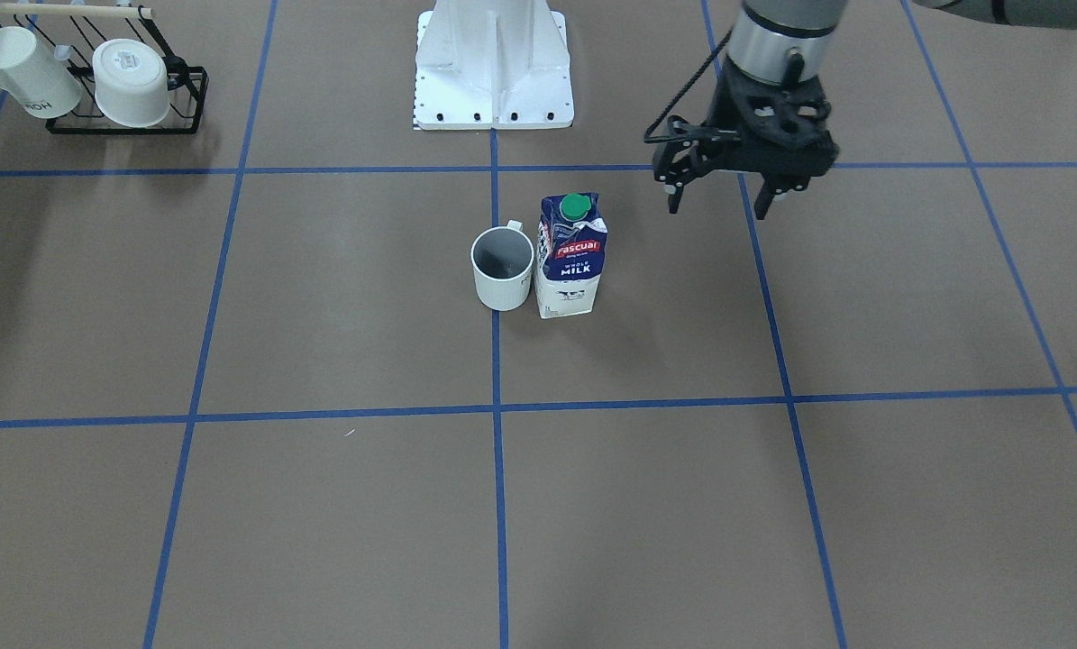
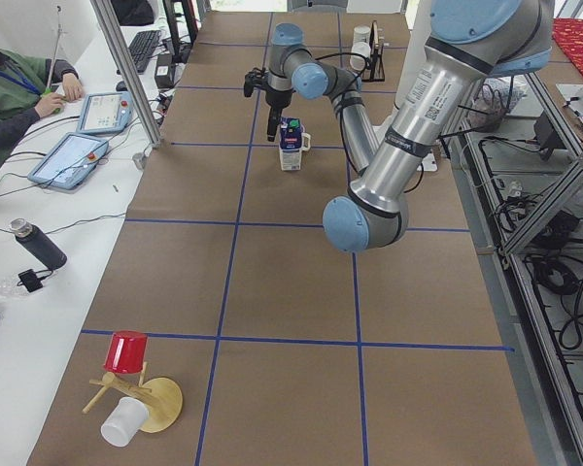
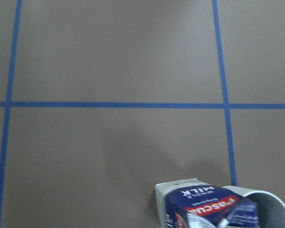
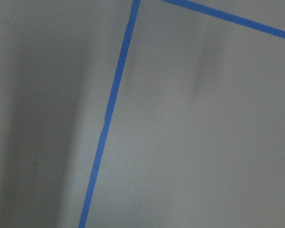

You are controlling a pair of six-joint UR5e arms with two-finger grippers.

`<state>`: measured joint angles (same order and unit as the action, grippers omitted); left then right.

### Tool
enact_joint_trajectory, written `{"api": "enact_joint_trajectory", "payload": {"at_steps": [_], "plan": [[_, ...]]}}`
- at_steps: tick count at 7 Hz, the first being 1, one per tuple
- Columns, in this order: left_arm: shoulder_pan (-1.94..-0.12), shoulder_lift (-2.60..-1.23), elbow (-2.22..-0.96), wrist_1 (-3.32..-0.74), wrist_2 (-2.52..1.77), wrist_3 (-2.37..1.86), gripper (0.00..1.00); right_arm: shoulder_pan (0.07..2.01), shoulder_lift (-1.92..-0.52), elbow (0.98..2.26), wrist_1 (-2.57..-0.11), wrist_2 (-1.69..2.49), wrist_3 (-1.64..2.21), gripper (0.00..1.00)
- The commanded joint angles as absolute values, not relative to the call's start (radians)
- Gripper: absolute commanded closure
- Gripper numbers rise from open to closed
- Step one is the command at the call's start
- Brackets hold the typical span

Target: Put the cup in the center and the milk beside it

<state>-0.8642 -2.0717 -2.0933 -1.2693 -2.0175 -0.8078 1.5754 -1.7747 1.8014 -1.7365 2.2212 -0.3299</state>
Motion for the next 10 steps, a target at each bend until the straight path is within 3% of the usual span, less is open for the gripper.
{"api": "enact_joint_trajectory", "payload": {"at_steps": [1,3,4,7,10], "plan": [[-1.12,-1.871,-2.076,-1.273,-2.149,-0.358,0.01,1.575,-1.775,1.784,-1.736,2.221,-0.33,0.0],[-1.404,-1.702,-1.963,-1.29,-2.273,0.108,0.01,1.575,-1.775,1.755,-1.691,2.223,-0.33,0.0],[-1.521,-1.692,-1.86,-1.29,-2.273,0.311,0.01,1.575,-1.775,1.72,-1.637,2.226,-0.33,0.0],[-1.667,-1.6,-1.581,-1.449,-2.267,0.359,0.01,1.577,-1.781,1.678,-1.597,2.227,-0.33,0.0],[-1.675,-1.533,-1.635,-1.462,-2.263,0.327,0.01,1.612,-1.769,1.731,-1.618,2.232,-0.322,0.0]]}}
